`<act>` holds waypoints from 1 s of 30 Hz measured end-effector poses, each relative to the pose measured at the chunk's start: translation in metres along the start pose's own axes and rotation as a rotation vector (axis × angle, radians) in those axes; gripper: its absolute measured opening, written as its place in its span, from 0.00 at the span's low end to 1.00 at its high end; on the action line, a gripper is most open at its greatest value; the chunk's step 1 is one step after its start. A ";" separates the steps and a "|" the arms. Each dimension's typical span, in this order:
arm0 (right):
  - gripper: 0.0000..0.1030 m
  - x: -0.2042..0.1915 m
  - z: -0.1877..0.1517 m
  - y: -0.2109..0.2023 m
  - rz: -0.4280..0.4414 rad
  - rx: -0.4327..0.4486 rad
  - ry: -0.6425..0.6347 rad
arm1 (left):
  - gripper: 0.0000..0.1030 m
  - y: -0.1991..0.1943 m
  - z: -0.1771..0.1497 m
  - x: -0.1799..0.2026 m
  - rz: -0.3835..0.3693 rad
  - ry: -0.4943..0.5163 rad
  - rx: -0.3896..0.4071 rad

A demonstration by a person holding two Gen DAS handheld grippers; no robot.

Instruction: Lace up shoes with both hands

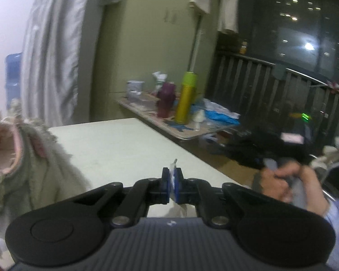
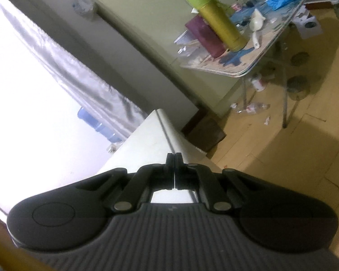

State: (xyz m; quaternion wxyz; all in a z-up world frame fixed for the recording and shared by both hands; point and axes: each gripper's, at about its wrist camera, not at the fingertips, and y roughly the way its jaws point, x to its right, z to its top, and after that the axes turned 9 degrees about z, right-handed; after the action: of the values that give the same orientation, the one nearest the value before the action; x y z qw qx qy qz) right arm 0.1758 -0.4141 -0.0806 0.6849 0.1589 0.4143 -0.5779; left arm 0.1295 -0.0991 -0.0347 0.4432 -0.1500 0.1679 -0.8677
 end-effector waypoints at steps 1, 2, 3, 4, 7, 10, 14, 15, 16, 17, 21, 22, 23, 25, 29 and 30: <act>0.00 -0.002 0.003 0.001 0.000 -0.001 -0.009 | 0.05 -0.001 -0.002 0.002 -0.010 0.006 -0.005; 0.00 -0.003 0.006 0.002 0.001 -0.002 -0.018 | 0.05 -0.002 -0.004 0.004 -0.013 0.013 -0.009; 0.00 -0.004 0.009 0.001 0.006 -0.006 -0.022 | 0.05 -0.003 -0.007 0.006 -0.016 0.021 -0.009; 0.00 -0.005 0.012 0.001 0.011 -0.011 -0.026 | 0.05 -0.004 -0.009 0.008 -0.034 0.031 -0.012; 0.02 -0.001 0.016 -0.015 0.031 -0.028 -0.010 | 0.05 -0.005 -0.015 0.014 -0.117 0.067 -0.024; 0.03 0.009 0.011 -0.041 0.005 -0.033 -0.002 | 0.05 -0.002 -0.022 0.030 -0.183 0.150 -0.047; 0.07 0.039 0.003 -0.074 -0.010 -0.027 0.131 | 0.08 0.007 -0.030 0.053 -0.198 0.256 -0.076; 0.11 0.046 0.000 -0.080 -0.007 -0.033 0.166 | 0.12 0.009 -0.032 0.057 -0.193 0.275 -0.077; 0.16 0.051 -0.003 -0.083 -0.009 -0.038 0.186 | 0.16 0.010 -0.034 0.061 -0.182 0.291 -0.072; 0.18 0.054 -0.007 -0.086 -0.012 -0.045 0.196 | 0.29 0.011 -0.036 0.063 -0.178 0.300 -0.065; 0.25 0.061 -0.017 -0.088 -0.018 -0.078 0.236 | 0.50 0.007 -0.036 0.065 -0.173 0.282 -0.032; 0.25 0.063 -0.019 -0.088 -0.010 -0.078 0.254 | 0.50 0.004 -0.035 0.065 -0.169 0.269 -0.020; 0.26 0.065 -0.021 -0.089 -0.005 -0.070 0.271 | 0.52 -0.002 -0.034 0.062 -0.166 0.250 -0.004; 0.33 0.068 -0.024 -0.092 0.002 -0.052 0.302 | 0.55 -0.014 -0.031 0.055 -0.160 0.209 0.031; 0.40 0.080 -0.035 -0.096 0.044 -0.007 0.416 | 0.55 -0.034 -0.027 0.041 -0.104 0.143 0.073; 0.40 0.083 -0.038 -0.098 0.060 0.004 0.452 | 0.56 -0.040 -0.027 0.037 -0.093 0.129 0.079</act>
State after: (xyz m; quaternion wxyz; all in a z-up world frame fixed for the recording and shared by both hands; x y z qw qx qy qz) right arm 0.0700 -0.4701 -0.1409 0.5913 0.2977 0.5513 -0.5078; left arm 0.0689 -0.1036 -0.0379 0.3964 -0.0840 0.1547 -0.9010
